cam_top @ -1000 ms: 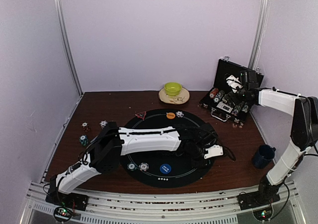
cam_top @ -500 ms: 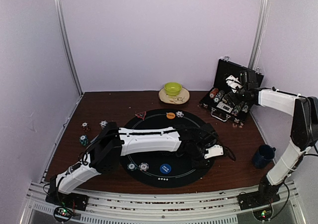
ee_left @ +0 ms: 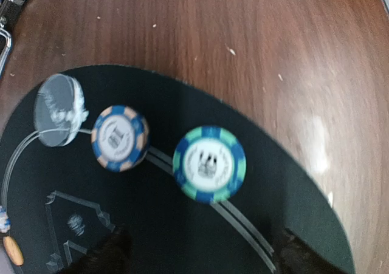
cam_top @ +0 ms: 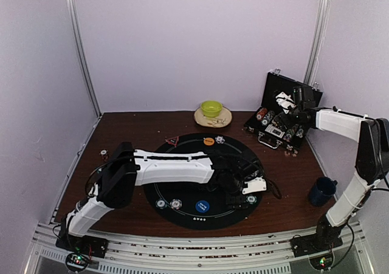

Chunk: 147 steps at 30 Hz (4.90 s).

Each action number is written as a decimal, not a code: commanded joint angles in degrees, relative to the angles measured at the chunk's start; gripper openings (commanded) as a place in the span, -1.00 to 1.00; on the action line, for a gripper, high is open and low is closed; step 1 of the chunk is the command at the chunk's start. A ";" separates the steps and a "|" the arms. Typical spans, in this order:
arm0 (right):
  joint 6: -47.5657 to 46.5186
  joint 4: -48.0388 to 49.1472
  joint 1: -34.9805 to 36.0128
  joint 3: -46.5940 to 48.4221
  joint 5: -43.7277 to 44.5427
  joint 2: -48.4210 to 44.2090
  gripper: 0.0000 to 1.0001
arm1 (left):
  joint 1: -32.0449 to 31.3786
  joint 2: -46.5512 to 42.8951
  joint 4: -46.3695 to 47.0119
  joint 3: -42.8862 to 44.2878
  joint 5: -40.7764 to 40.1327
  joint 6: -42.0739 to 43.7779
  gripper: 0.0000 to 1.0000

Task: Distribute texas hold em gaming equipment
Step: Place the pile of poker chips at the dealer area, then pick up the pile of poker chips from the pile of poker chips, then place the poker chips pile on the poker table mat.

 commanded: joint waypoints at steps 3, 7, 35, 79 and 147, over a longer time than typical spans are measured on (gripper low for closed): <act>0.37 -0.31 0.68 -0.07 -0.33 0.15 1.00 | 1.60 -15.41 3.00 -10.45 -6.22 3.51 0.95; 0.38 -0.59 0.85 0.06 -0.58 0.28 1.00 | 5.61 -22.48 3.60 -17.49 -9.32 4.57 0.96; -2.13 -0.09 7.28 -0.45 3.25 1.74 1.00 | 61.21 -54.86 1.30 -56.41 4.76 2.37 0.96; -3.41 1.33 10.13 -1.28 6.15 3.20 1.00 | 72.58 -47.55 4.33 -64.85 4.73 4.92 0.20; -1.38 2.72 6.73 -1.51 6.35 4.82 1.00 | 21.65 5.87 2.34 12.43 9.02 -2.43 -0.62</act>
